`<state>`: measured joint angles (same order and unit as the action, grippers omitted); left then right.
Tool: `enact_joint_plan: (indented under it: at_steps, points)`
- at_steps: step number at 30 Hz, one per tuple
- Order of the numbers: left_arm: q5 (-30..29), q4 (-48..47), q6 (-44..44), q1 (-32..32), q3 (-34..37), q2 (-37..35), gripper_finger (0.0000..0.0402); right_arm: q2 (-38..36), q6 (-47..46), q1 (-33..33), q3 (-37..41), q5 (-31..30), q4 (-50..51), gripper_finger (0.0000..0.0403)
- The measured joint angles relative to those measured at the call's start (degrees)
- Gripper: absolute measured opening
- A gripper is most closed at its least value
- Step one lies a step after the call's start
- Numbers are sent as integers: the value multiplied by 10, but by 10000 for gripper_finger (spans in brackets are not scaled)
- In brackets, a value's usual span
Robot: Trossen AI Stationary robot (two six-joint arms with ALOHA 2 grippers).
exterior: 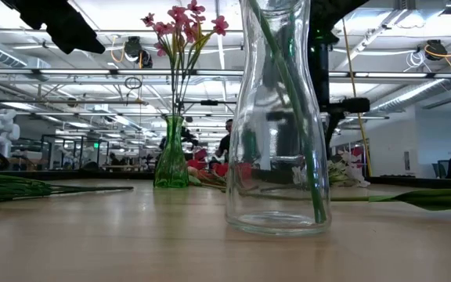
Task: Sort flowers into vase by color
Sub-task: Put the white flowers into the green vase
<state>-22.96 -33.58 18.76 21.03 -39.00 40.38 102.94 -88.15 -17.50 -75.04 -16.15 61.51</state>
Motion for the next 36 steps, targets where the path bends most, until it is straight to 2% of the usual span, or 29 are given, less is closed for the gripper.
enact_joint_plan:
  at_steps: [2,8,14,20,24,28,30,36]
  points:
    - [0,0,0,0,0,0,190,0,-17,0,19,0,-20,173]
    - [0,0,1,0,0,0,190,-1,-22,-3,70,-2,-164,168]
    - [1,1,4,0,0,0,190,-1,-92,-28,129,0,-202,165]
    - [1,1,4,0,0,0,189,-1,-45,-61,176,1,-306,165]
    - [1,1,4,0,0,0,189,-2,57,-83,184,0,-319,162]
    - [0,1,4,0,0,0,189,-2,295,-95,186,-3,-318,140]
    - [0,1,4,0,0,0,190,-2,385,-96,186,16,-320,120]
    - [-1,1,4,0,0,0,190,-5,549,-83,186,55,-335,18]
